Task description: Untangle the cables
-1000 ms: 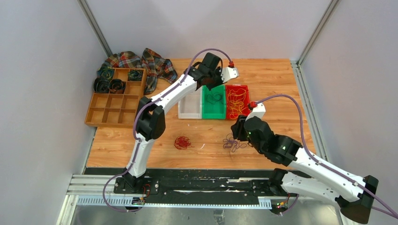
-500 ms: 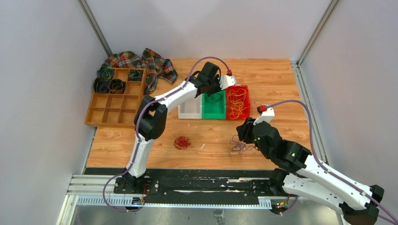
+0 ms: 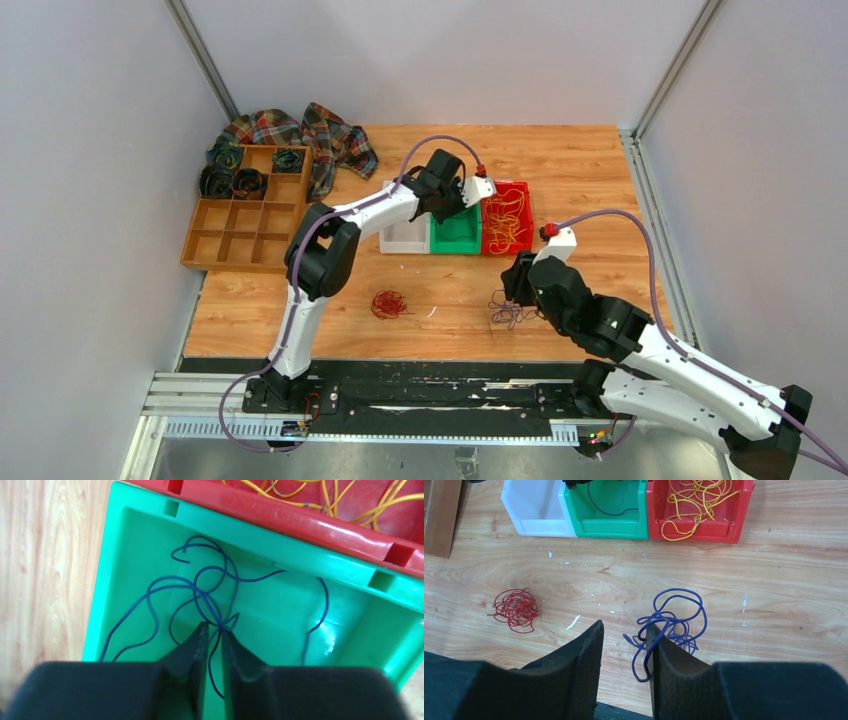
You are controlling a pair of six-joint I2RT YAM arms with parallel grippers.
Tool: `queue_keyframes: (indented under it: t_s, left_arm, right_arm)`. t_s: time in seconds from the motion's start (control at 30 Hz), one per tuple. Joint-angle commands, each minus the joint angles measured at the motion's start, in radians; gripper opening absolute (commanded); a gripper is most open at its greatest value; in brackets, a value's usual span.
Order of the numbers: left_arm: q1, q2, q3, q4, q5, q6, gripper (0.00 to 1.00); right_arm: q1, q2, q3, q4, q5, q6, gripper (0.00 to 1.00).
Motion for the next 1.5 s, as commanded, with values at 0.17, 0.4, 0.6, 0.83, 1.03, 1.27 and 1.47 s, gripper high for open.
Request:
queue_keyframes:
  t_s: [0.17, 0.4, 0.6, 0.83, 1.03, 1.27, 1.47]
  left_arm:
    - [0.012, -0.147, 0.23, -0.295, 0.212, -0.089, 0.67]
    - [0.018, -0.277, 0.283, -0.453, 0.29, -0.083, 0.94]
    - [0.029, -0.503, 0.08, -0.494, 0.481, -0.12, 0.97]
    - [0.018, -0.703, -0.246, -0.428, 0.501, -0.199, 0.91]
    - [0.018, -0.816, -0.418, -0.268, 0.5, -0.267, 0.86]
    - [0.016, -0.914, -0.528, 0.051, 0.481, -0.405, 0.75]
    - [0.013, -0.904, -0.518, 0.07, 0.517, -0.442, 0.54]
  right_arm:
    - [-0.054, 0.015, 0.008, 0.056, -0.038, -0.006, 0.37]
    - [-0.084, 0.029, 0.052, 0.098, -0.08, -0.051, 0.37]
    - [-0.127, 0.083, 0.101, 0.208, -0.171, -0.081, 0.35]
    - [-0.135, 0.226, 0.2, 0.351, -0.276, 0.006, 0.27]
    - [-0.136, 0.289, 0.299, 0.425, -0.363, 0.06, 0.25]
    - [-0.135, 0.291, 0.333, 0.448, -0.43, 0.108, 0.25]
    - [-0.136, 0.283, 0.339, 0.459, -0.462, 0.146, 0.24]
